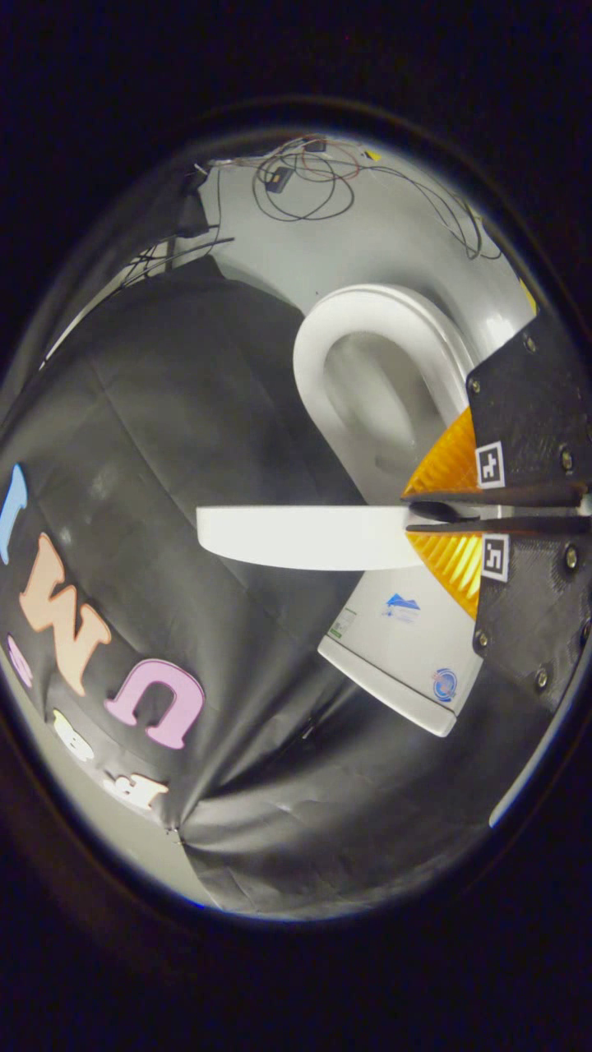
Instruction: Open the toilet lid.
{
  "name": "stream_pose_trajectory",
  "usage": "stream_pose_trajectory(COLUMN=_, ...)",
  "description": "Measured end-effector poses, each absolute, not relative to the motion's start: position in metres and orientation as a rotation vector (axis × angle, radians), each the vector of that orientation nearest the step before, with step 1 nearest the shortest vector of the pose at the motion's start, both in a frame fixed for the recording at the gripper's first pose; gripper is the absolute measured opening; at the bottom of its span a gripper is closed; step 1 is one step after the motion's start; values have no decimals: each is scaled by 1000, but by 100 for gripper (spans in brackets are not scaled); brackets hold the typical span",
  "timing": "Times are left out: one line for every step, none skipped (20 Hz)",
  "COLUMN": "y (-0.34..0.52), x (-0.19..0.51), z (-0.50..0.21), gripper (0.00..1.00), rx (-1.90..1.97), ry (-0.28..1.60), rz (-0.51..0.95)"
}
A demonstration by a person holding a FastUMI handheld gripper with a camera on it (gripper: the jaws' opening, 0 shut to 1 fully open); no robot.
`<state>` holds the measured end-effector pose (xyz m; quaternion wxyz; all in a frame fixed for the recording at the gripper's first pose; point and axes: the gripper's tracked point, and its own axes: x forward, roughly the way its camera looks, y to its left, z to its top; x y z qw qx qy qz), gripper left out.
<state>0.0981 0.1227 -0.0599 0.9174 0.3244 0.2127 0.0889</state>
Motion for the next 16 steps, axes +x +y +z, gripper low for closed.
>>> stream_pose_trajectory(y=126, x=97, z=-58, gripper=6, rx=654, ry=433, rz=181)
stream_pose_trajectory(y=129, x=97, z=-55, gripper=6, rx=637, ry=428, rz=182)
stream_pose_trajectory(y=134, x=96, z=-53, gripper=6, rx=618, ry=423, rz=185)
stream_pose_trajectory(y=138, x=97, z=-49, gripper=6, rx=598, ry=418, rz=187)
stream_pose_trajectory(y=142, x=97, z=-46, gripper=7, rx=579, ry=412, rz=190)
stream_pose_trajectory(y=148, x=97, z=-42, gripper=7, rx=554, ry=405, rz=195)
stream_pose_trajectory(y=153, x=96, z=-39, gripper=8, rx=525, ry=400, rz=199)
stream_pose_trajectory(y=158, x=97, z=-36, gripper=8, rx=494, ry=392, rz=200)
stream_pose_trajectory(y=163, x=96, z=-32, gripper=8, rx=467, ry=387, rz=201)
stream_pose_trajectory(y=167, x=96, z=-30, gripper=8, rx=443, ry=379, rz=204)
stream_pose_trajectory(y=173, x=96, z=-27, gripper=9, rx=424, ry=376, rz=207)
stream_pose_trajectory(y=175, x=96, z=-25, gripper=9, rx=405, ry=370, rz=207)
stream_pose_trajectory(y=178, x=96, z=-23, gripper=9, rx=385, ry=365, rz=208)
stream_pose_trajectory(y=184, x=95, z=-20, gripper=9, rx=361, ry=356, rz=206)
stream_pose_trajectory(y=192, x=94, z=-18, gripper=9, rx=330, ry=350, rz=207)
stream_pose_trajectory(y=197, x=95, z=-16, gripper=10, rx=297, ry=340, rz=206)
